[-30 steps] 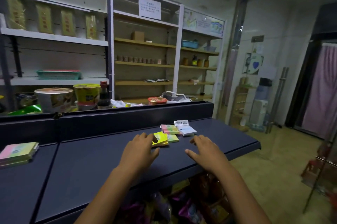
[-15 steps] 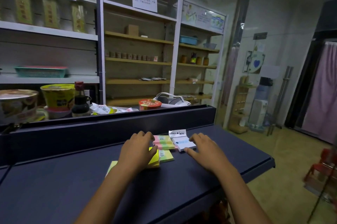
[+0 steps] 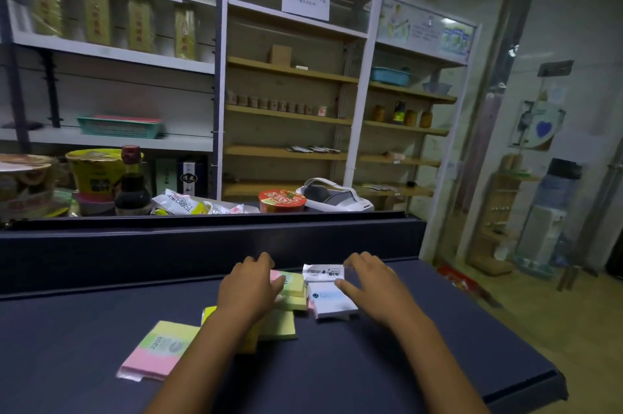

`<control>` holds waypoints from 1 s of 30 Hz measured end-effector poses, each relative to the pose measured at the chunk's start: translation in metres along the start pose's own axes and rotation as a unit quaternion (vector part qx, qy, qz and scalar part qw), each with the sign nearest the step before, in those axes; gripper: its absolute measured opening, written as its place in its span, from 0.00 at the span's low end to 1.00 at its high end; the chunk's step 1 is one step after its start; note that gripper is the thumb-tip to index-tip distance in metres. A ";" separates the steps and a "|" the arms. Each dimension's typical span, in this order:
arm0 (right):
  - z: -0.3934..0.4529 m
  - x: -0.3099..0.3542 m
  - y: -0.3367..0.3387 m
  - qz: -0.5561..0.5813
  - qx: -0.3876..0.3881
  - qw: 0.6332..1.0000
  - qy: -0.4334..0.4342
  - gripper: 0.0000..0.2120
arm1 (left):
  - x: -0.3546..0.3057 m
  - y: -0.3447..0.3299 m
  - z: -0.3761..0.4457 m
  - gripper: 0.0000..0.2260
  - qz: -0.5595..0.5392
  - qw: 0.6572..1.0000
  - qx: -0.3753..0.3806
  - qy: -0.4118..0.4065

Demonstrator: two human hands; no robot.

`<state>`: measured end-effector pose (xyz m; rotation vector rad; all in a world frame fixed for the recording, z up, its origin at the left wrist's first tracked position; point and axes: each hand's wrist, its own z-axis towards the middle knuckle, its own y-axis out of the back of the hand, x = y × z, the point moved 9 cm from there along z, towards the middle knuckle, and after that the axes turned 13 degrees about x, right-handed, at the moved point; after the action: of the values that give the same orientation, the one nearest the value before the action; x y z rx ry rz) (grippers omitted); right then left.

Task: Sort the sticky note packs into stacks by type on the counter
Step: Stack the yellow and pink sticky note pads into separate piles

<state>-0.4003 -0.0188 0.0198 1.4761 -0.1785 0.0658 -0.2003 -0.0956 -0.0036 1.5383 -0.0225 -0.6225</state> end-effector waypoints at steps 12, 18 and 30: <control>0.038 -0.042 -0.008 0.027 0.002 0.999 0.038 0.19 | 0.013 -0.027 0.028 0.20 -0.068 0.991 0.001 0.113; 0.046 -0.033 -0.009 0.037 -0.002 0.998 0.050 0.19 | 0.024 -0.018 0.027 0.20 -0.206 0.973 -0.052 0.087; 0.046 -0.016 -0.004 0.057 0.004 0.996 0.072 0.19 | 0.014 0.013 0.009 0.16 -0.587 0.799 -0.118 -0.055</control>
<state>-0.4187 -0.0641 0.0177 1.4615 -0.1442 0.2645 -0.1875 -0.1104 0.0039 1.1263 0.9594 -1.6178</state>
